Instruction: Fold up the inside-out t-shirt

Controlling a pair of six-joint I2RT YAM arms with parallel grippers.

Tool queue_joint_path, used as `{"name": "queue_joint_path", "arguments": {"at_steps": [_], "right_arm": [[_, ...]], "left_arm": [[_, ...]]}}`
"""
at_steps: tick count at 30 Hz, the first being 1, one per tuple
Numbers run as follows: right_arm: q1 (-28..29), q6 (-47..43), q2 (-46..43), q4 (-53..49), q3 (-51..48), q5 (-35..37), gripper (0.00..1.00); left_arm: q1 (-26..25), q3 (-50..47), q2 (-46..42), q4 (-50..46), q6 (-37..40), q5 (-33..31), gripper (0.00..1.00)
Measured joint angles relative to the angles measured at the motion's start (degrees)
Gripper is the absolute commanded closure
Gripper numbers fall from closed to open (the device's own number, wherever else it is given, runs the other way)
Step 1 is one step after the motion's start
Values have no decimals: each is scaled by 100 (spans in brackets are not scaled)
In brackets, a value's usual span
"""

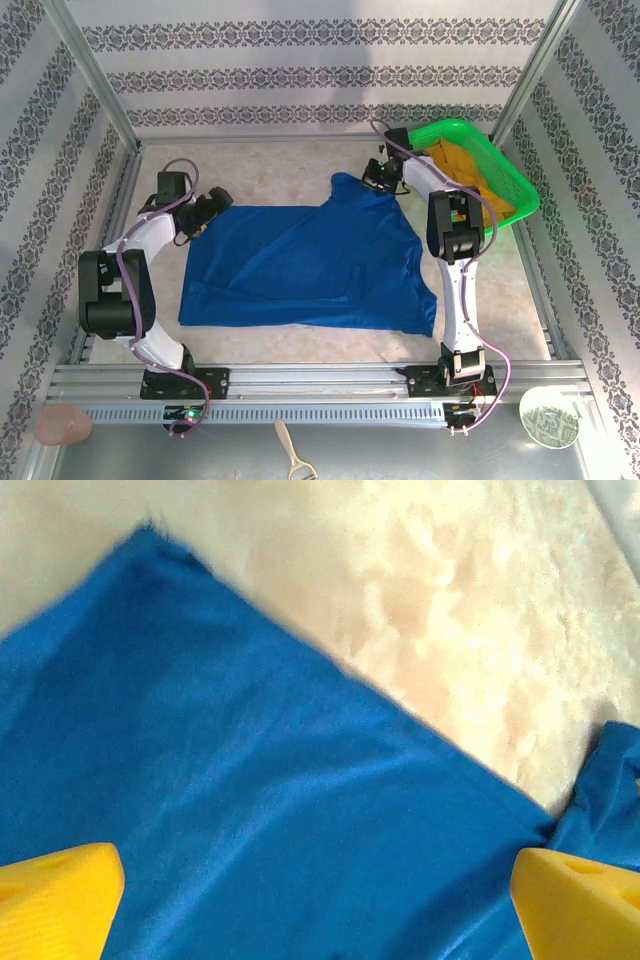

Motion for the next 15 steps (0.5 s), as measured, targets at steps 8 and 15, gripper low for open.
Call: {"name": "queue_joint_path", "arguments": {"at_steps": [8,15], "right_arm": [[-37,125,-776,656,-413,-129,100],[68,149,-837,920,-752,-251,100]], "left_arm": [[79,1191,905,-562,699,-651,4],[83,2500,2055,-1263,1379,-1080,12]]}}
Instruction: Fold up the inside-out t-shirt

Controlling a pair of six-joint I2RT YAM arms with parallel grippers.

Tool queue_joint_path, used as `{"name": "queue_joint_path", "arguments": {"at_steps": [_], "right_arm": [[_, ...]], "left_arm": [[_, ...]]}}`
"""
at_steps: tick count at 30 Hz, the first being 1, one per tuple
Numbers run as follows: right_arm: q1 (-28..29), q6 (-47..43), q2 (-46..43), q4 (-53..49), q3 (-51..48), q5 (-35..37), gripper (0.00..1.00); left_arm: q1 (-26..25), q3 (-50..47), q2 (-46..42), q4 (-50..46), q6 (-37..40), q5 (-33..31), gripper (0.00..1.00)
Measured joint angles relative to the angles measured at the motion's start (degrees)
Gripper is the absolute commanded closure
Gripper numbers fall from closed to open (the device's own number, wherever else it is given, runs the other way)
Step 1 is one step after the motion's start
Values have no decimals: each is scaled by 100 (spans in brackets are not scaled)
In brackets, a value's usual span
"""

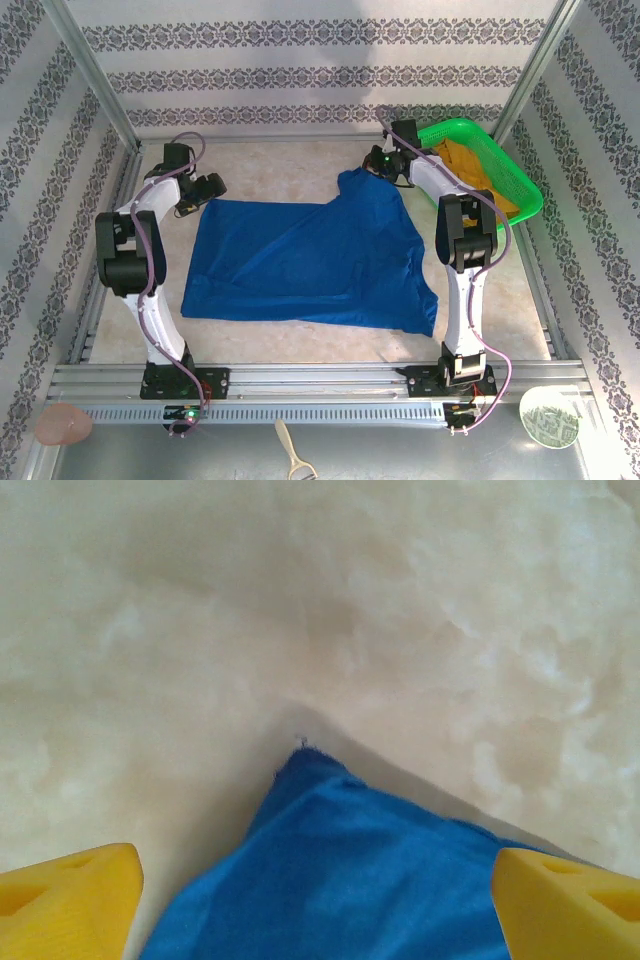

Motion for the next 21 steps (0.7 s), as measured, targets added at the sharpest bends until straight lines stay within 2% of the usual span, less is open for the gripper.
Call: {"name": "queue_joint_path", "arguments": {"at_steps": [7,13,14,18,19,21], "right_arm": [[94,-2,2,81,-68,-28,100],[142,-2,2,81,-68,-26,100],[142,-2,2,81,-68,-26,100],[142,-2,2,81,-68,-24,100],[142,-2,0,79,-68,-24,100],[142,-2,0,79,-70,-24,100]], "left_arm": [[-50,800,863,-450,520,-66,15],[-170,1292,1296,-651,737,-111,34],[-192,1373,1346,-693,761,-120,42],[-271,1591,1486,-734,833,-96,89],[-280,1602,1502,-734,833,-83,97],[-297,1606,1528,-741,844,-59,100]]}}
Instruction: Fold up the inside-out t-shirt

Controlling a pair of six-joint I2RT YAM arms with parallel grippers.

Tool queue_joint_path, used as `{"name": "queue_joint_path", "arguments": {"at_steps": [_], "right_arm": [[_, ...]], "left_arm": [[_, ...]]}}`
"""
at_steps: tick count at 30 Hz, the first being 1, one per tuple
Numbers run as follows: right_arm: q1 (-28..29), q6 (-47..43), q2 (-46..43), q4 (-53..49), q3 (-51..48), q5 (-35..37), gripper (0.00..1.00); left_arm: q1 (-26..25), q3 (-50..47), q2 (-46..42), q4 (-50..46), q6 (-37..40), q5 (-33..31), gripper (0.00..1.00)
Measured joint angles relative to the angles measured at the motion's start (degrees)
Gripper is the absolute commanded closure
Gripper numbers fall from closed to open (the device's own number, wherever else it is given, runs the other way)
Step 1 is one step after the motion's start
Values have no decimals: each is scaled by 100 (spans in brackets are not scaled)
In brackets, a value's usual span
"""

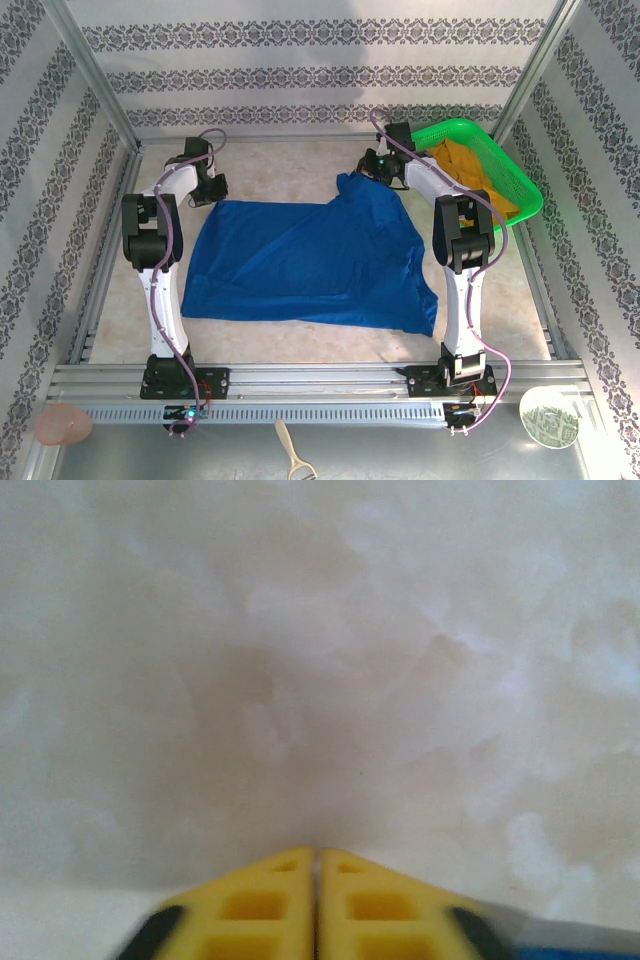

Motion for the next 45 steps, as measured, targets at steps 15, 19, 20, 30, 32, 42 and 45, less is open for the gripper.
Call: {"name": "queue_joint_path", "arguments": {"at_steps": [15,19,20,30,32,42,45], "right_arm": [[0,96,-2260,402,-1851,90,100],[0,190,-3143,704,-2761,142,100],[7,199,-3379,743,-3036,164,100],[295,302,-5676,813,-5410,647,100],[348,304,-6057,807,-5744,754,100],[1058,682,-7180,765,-7278,1427,66],[1237,820,-7552,553,-7615,1655,44]], "left_arm": [[52,-1923,-2002,734,-671,2,100],[125,-2780,-2850,1213,-1025,0,100],[157,-3038,-3034,1329,-1119,7,100],[721,-4771,-4183,1687,-1858,-26,100],[789,-4857,-4284,1735,-1934,-22,100],[973,-5112,-4251,1882,-2105,81,100],[979,-5302,-4297,1886,-2173,105,84]]}}
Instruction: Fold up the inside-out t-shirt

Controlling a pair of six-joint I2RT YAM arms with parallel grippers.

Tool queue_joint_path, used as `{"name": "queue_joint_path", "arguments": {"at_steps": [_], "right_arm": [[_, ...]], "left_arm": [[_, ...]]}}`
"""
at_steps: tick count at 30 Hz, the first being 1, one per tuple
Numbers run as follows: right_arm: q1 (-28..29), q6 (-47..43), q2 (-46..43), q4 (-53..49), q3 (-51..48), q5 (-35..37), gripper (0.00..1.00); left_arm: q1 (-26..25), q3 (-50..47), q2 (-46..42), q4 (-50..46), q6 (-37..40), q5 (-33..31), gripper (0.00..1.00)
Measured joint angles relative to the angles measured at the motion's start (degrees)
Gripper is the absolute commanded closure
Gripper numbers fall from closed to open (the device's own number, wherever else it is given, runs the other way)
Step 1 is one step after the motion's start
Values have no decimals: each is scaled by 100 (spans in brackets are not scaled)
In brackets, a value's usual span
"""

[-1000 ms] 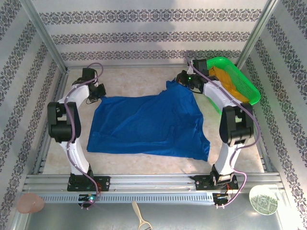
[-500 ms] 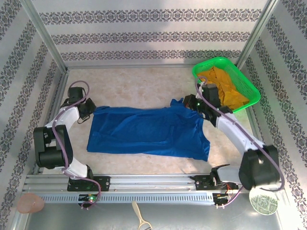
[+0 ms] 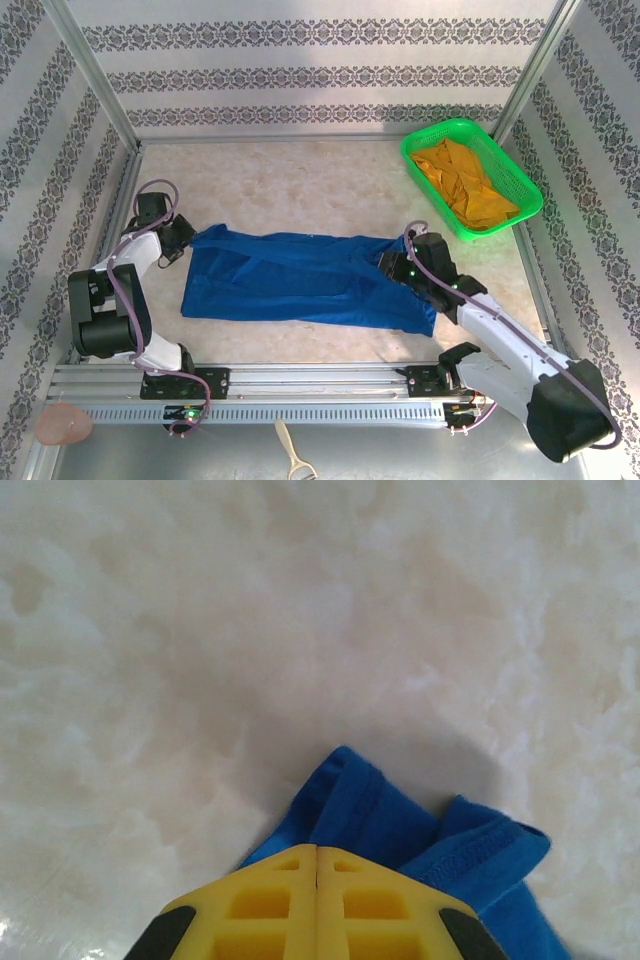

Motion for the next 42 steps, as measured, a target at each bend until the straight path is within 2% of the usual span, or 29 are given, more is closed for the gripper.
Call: {"name": "queue_joint_path", "arguments": {"at_steps": [1,2,4,8,12,16,23,26,30,34,38,42], "right_arm": [[15,52,-157,-136,-50,103,43],[17,68,-280,-243,-59,192,42],[-20,66,-527,-446,-17,374,43],[-260,-120,-214,-719,496,404,46],[-315,-431,800,-699,1241,181,45],[-238,-686,1749,-632,1665,-28,45],[90,-870,2485,-640,1676,-50,46],[142,-929,2645,-590,1611,-57,63],[151,-997,2660,-560,1412,-138,98],[151,-1003,2363,-619,1202,-223,100],[227,-1001,1637,-750,992,-339,100],[601,-922,1062,-881,743,-409,100]], "left_arm": [[4,-122,-85,0,-28,-4,65],[7,-229,-192,-11,-52,-22,58],[31,-428,-553,-70,-90,-66,51],[31,-337,-1010,-98,-103,-72,49],[15,52,-916,-90,-103,212,48],[-168,479,-428,-81,-96,605,47],[-831,872,577,-37,-76,1019,46],[-994,872,883,-20,-76,1060,45],[-1023,780,1121,90,-79,1071,45],[-1023,636,1143,179,-79,1069,45],[-1023,584,1145,275,-79,1056,46],[-1023,560,1145,330,-79,1056,46]]}}
